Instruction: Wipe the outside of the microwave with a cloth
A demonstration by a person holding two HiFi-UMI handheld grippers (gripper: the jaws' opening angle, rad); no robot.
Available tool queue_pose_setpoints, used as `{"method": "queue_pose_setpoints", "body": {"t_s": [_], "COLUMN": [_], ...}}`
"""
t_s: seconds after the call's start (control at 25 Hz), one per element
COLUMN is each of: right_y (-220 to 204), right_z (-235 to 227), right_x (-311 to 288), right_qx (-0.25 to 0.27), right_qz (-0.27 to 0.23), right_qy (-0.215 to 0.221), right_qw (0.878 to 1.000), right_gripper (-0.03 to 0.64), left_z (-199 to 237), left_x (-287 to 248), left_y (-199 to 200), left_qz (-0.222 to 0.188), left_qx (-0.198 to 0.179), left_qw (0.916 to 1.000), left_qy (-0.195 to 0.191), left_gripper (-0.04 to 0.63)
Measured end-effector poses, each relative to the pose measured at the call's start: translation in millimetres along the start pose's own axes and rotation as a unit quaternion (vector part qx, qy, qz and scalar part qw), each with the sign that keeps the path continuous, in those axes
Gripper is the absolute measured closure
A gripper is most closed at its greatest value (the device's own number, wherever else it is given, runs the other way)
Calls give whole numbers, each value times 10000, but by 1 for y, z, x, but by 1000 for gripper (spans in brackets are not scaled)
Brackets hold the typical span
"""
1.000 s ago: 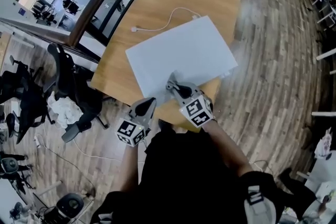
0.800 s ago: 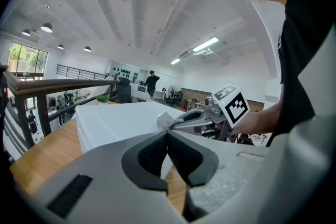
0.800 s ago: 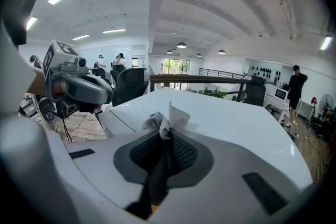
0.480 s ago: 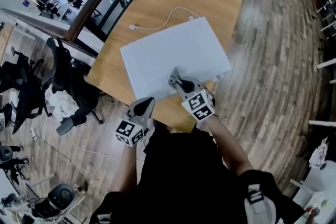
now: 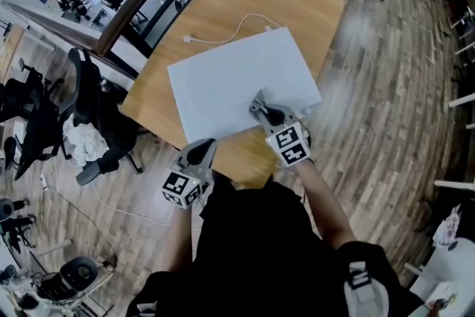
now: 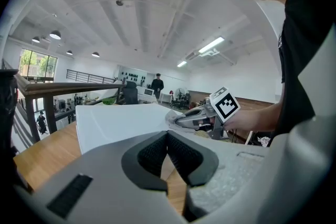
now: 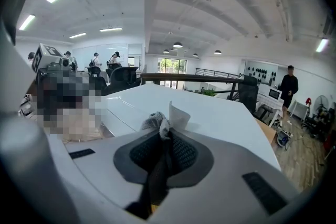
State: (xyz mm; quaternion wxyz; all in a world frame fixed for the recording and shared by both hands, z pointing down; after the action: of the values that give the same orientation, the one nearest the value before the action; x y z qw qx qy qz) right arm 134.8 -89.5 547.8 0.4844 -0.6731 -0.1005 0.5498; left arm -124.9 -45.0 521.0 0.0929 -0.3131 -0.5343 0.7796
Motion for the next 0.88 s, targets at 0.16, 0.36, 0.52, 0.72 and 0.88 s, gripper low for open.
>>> {"method": "queue_pose_setpoints", "body": {"t_s": [0.16,0.36,0.52,0.72,0.88], "right_y": [-5,-11,-19,-27,-36], "right_z": [-14,-29,-49,-65,-82], "right_x": [4,14,24,29,37], "right_qx": [-15,18,-11,-150,-201], "right_qz": [30,50,48,17,21], "right_qy": [-49,-102,-158,-297,-428], "right_qw": [10000,9999,9999,9994,9989], "right_gripper": [594,592,592,592,592], "left_z": [-6,-16,-29,-33,-41], "left_x": [-2,-1,-4,-1,-3], "left_y": [0,1,1,-4,-5], "left_qz": [-40,-88,-82,-55,-53], "left_qx": [2,-34,23,60,48], "left_qw": [10000,9999,9998,9995,9994], "left_qy": [70,119,201,293,336], "left_gripper": [595,595,595,595,595]}}
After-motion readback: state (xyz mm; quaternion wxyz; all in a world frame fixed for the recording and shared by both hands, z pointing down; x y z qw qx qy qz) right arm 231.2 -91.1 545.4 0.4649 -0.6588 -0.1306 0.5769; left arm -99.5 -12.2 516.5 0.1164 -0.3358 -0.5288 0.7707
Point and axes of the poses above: the fingertips, and each gripper's own axes: x backward along the fingers, z to its left, y out of its top, the point moved 9 cm from there along x, backward along the fingers, and after that the axes turned 7 degrees about z, right-handed, at the moved point
